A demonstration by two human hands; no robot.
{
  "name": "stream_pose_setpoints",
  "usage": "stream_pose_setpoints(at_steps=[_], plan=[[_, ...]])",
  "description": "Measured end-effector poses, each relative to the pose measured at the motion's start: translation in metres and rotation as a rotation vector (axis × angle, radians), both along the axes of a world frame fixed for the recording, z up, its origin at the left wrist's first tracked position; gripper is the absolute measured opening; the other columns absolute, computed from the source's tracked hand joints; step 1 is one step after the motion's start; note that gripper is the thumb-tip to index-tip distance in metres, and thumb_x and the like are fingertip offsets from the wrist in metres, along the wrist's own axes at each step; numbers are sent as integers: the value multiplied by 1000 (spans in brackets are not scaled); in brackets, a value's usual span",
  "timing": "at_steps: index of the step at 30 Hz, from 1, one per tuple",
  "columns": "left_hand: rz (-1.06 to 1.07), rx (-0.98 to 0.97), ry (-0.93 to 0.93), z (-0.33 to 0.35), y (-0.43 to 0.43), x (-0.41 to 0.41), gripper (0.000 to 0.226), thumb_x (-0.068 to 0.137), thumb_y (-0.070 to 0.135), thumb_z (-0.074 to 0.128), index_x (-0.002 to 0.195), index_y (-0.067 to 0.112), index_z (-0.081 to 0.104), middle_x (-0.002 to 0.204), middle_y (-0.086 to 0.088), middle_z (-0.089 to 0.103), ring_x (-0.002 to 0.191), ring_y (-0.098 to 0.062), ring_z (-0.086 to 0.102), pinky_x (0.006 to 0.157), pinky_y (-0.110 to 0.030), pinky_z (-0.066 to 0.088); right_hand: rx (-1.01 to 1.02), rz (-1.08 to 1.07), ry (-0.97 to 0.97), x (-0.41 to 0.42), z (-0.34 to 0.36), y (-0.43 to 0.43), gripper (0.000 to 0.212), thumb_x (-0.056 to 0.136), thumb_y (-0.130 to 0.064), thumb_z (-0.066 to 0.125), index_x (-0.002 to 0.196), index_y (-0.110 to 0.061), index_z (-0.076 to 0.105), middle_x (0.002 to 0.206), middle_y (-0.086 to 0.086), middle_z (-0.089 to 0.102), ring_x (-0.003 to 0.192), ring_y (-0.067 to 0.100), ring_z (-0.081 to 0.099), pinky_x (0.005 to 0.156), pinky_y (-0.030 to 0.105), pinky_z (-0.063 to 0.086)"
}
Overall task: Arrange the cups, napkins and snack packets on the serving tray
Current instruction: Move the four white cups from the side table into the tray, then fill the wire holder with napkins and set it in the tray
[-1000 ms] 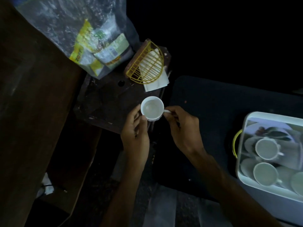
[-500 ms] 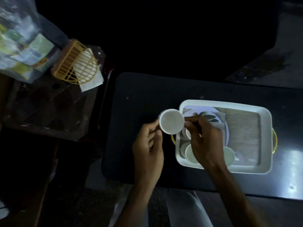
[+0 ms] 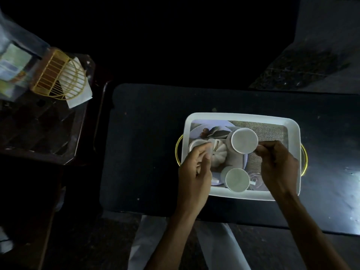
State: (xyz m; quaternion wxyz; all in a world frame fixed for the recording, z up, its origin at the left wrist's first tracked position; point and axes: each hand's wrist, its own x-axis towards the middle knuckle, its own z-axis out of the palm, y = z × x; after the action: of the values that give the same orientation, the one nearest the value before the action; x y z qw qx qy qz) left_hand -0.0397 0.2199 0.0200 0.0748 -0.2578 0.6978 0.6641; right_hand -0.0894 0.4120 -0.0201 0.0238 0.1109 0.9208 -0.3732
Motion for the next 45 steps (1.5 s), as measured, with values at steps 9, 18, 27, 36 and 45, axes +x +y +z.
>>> stream_pose_setpoints(at_steps=[9, 18, 27, 36, 45], plan=[[13, -154, -4, -9, -9, 2, 31, 103, 24, 51, 131, 20, 64, 130, 10, 68, 122, 1, 61, 103, -24, 50, -23, 147, -80, -2, -39, 17, 6, 93, -10, 63, 91, -12, 68, 78, -11, 66, 67, -16, 59, 56, 0, 37], [41, -218, 26, -9, -19, 1, 30, 103, 16, 53, 129, 20, 65, 129, 12, 68, 122, 2, 61, 102, -21, 50, -56, 228, -110, -2, -53, 22, 4, 91, -13, 66, 92, -10, 69, 70, -2, 68, 53, 2, 59, 50, 8, 39], [86, -263, 45, -10, -43, 5, 32, 98, 28, 51, 127, 25, 65, 131, 11, 66, 123, 2, 59, 101, -22, 50, 4, 279, -164, 2, -56, 19, 8, 93, -3, 62, 96, -8, 66, 78, 1, 66, 62, 1, 57, 53, 15, 38], [103, -346, 0, -5, -102, 11, 31, 104, 19, 52, 132, 22, 63, 139, 9, 62, 126, 4, 56, 99, -11, 46, 281, 405, -112, -3, -44, 25, 27, 92, -9, 60, 115, -21, 62, 97, 13, 74, 74, 26, 69, 64, 29, 49], [195, -455, 37, 2, -205, 8, 32, 104, 17, 51, 134, 21, 61, 140, 6, 61, 129, 1, 54, 105, -20, 49, 361, 495, 21, -25, 25, -73, 34, 98, -54, 32, 112, -34, 56, 106, -7, 60, 91, 18, 55, 70, 33, 46]])
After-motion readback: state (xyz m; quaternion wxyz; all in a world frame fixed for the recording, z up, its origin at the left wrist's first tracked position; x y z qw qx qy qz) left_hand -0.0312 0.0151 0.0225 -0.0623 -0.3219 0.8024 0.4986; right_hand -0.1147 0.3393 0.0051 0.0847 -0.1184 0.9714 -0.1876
